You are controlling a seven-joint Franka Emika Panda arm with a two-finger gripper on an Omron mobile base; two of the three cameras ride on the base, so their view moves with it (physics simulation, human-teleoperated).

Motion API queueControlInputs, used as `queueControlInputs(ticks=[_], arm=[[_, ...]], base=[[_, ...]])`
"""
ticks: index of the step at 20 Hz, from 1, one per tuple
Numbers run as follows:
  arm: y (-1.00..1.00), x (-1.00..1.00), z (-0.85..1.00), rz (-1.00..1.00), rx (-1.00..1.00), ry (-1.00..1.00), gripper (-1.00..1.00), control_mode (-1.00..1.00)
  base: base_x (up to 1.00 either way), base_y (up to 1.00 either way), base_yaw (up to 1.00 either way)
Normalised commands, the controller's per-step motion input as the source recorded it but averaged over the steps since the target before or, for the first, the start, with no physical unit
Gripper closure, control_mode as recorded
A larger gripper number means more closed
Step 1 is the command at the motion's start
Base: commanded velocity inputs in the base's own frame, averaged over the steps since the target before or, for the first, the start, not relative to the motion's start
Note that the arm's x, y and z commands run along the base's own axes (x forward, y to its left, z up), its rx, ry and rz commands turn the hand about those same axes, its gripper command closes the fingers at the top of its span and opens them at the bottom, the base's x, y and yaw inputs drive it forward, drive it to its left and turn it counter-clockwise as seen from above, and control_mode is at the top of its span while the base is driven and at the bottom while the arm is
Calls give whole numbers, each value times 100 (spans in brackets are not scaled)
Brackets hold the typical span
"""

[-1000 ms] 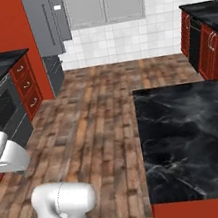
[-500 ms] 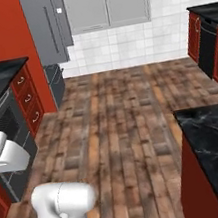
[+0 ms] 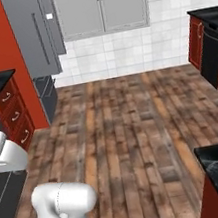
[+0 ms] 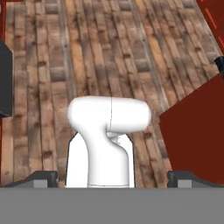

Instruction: Gather the potato and mushroom from the fridge and place them on a tray on the dining counter. Then gather the fish and chicken drumstick from the fridge and place them on the other tray.

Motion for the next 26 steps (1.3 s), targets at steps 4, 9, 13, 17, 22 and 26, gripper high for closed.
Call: queueControlInputs(ticks=[4, 9, 13, 17, 22, 26], arm=[[0, 0, 0, 0, 0, 0, -100, 100], [0, 0, 0, 0, 0, 0, -100, 100], [0, 0, 0, 0, 0, 0, -100, 100], [0, 0, 0, 0, 0, 0, -100, 100], [0, 0, 0, 0, 0, 0, -100, 100], [0, 0, 0, 0, 0, 0, -100, 100]], base=[[100, 0, 0], [100, 0, 2], [100, -1, 8], [100, -13, 16], [100, -30, 25], [100, -38, 31]])
